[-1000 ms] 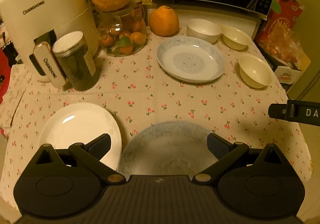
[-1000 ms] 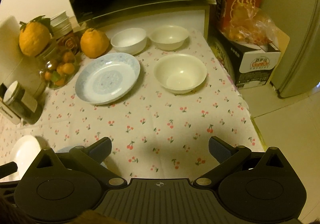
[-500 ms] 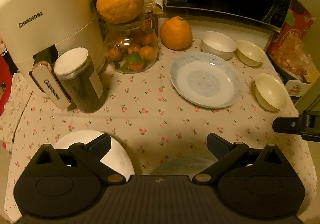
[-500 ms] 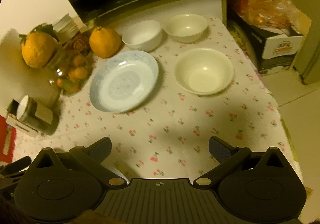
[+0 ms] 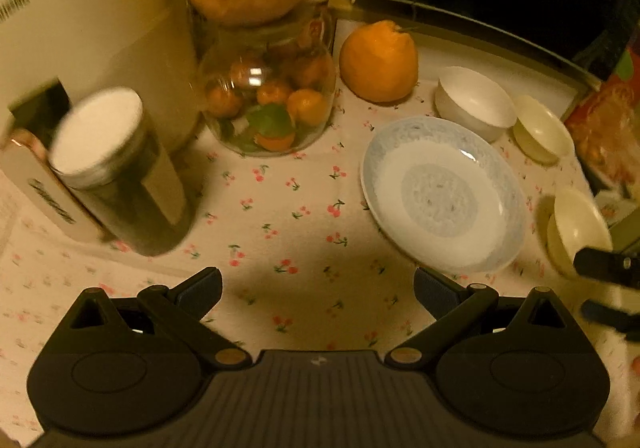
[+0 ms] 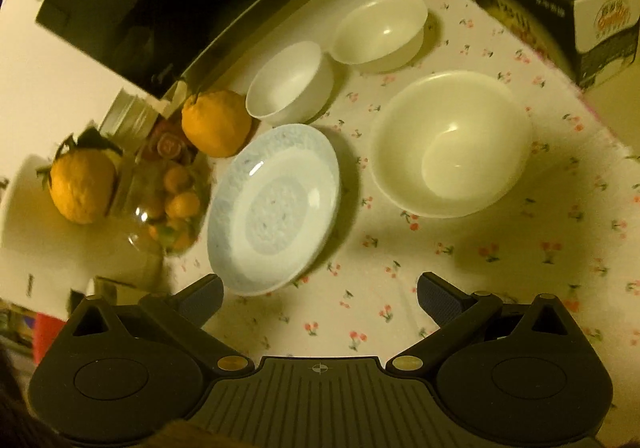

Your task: Organize plates and bowls

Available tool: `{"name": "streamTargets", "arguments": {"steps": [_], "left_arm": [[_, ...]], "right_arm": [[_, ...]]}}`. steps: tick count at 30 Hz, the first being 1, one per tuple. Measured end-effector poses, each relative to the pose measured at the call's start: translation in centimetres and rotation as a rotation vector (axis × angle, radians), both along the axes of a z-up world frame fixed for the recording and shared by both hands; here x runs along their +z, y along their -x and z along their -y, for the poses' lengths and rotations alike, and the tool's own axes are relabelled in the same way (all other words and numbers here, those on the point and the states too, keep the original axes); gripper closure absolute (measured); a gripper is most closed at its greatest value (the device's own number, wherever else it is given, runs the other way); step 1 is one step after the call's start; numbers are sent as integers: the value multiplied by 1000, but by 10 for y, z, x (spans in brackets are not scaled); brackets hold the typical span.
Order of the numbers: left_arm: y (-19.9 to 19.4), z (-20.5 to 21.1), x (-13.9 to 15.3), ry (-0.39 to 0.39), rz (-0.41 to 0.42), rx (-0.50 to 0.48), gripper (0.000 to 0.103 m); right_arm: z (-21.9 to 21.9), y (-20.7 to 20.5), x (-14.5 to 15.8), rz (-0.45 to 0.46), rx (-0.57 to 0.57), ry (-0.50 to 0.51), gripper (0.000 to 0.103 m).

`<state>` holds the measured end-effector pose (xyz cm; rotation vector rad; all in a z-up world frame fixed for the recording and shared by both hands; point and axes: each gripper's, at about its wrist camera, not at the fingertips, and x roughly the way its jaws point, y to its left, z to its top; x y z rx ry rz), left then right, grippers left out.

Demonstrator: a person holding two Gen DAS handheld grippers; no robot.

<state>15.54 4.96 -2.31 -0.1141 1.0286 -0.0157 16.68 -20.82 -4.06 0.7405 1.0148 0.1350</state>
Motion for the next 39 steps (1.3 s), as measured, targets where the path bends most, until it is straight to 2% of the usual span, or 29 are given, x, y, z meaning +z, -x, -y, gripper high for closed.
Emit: {"name": "streamTargets", "arguments": {"steps": [3, 6, 10, 13, 15, 19, 22, 24, 26, 32, 39], "left_arm": [[-13, -3, -12, 76, -29, 15, 4], [-27, -7, -24, 159, -68, 30, 12], [-38, -10, -33, 256, -50, 58, 17], [-44, -12, -36, 321, -9, 75, 26], [-46, -13, -37, 359, 26, 78, 32], [-52, -13, -45, 400, 39, 84, 51], [-55, -14, -51, 420, 45, 94, 60], [-56, -14, -55, 441, 57, 104, 66], [-56, -14, -58, 454, 69, 113, 75], [-60, -14, -69, 502, 61, 136, 84], [-61, -22, -75, 595, 49, 159, 88]], "right_arm": [[1, -7, -10, 10, 2, -63, 0], [-1, -14, -20, 9, 8, -158, 0], [-5, -23, -29, 5, -13, -235, 4], [-9, -31, -32, 9, -22, -220, 10], [-10, -35, -37, 2, -39, -201, 17], [-9, -39, -49, -12, -76, -188, 29], [-8, -40, -54, -11, -108, -163, 43], [-9, -41, -55, 2, -125, -146, 56], [-11, -42, -58, 4, -143, -128, 63], [-18, -44, -64, 18, -165, -98, 79], [-21, -45, -64, 33, -148, -39, 90]]}}
